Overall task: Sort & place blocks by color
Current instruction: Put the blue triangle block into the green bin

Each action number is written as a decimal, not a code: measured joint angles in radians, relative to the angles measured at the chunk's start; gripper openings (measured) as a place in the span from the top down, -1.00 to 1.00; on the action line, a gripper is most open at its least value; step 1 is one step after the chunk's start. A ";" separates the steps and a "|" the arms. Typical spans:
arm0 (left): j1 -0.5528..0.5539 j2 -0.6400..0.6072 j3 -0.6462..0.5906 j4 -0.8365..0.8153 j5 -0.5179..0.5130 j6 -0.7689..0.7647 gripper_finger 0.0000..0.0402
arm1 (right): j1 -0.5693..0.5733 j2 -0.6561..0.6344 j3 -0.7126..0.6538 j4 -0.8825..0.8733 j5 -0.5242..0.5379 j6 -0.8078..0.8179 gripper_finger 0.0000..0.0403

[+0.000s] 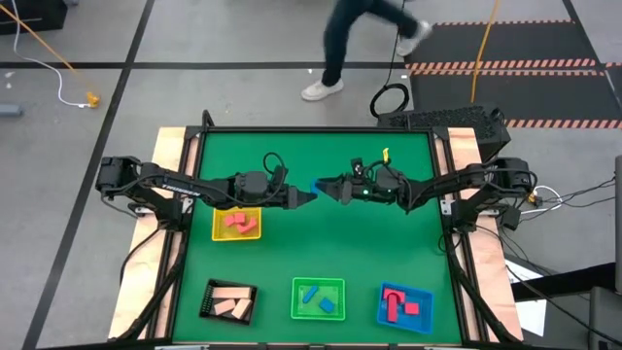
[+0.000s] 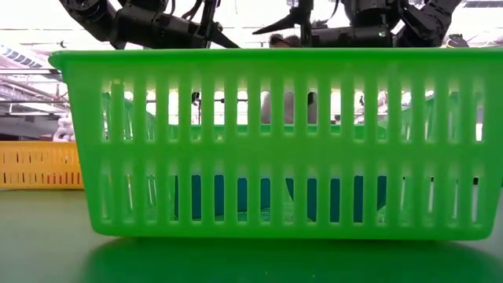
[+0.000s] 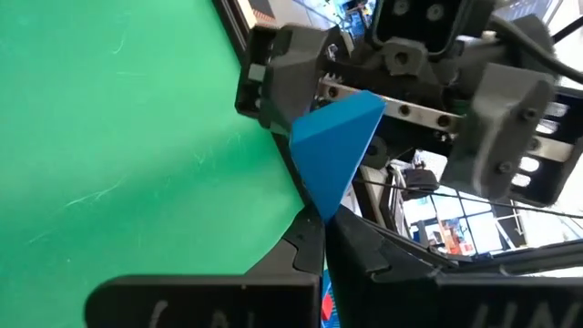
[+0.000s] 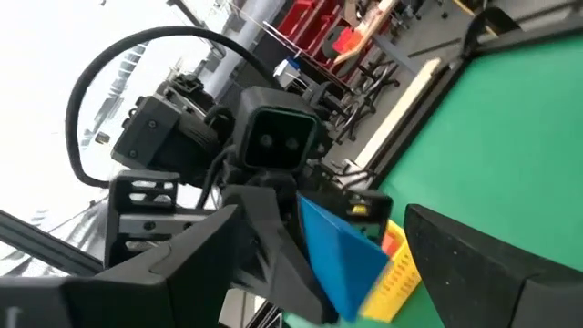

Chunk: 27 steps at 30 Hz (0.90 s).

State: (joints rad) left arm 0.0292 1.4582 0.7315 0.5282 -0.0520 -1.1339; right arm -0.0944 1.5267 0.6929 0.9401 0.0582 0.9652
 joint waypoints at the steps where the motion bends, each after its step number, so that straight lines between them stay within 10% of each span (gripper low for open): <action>1: 0.000 0.000 0.000 0.000 0.000 0.000 0.97 | 0.000 0.007 0.013 -0.001 0.000 -0.016 -0.50; 18: 0.000 0.000 0.000 0.054 0.000 0.032 0.98 | 0.000 0.058 0.071 -0.032 -0.010 -0.089 -0.46; 27: 0.000 0.000 0.000 0.051 0.000 0.032 0.99 | 0.000 0.059 0.071 -0.033 -0.010 -0.099 0.02</action>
State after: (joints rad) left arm 0.0292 1.4582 0.7319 0.5797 -0.0525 -1.1015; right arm -0.0944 1.5856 0.7635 0.9072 0.0479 0.8664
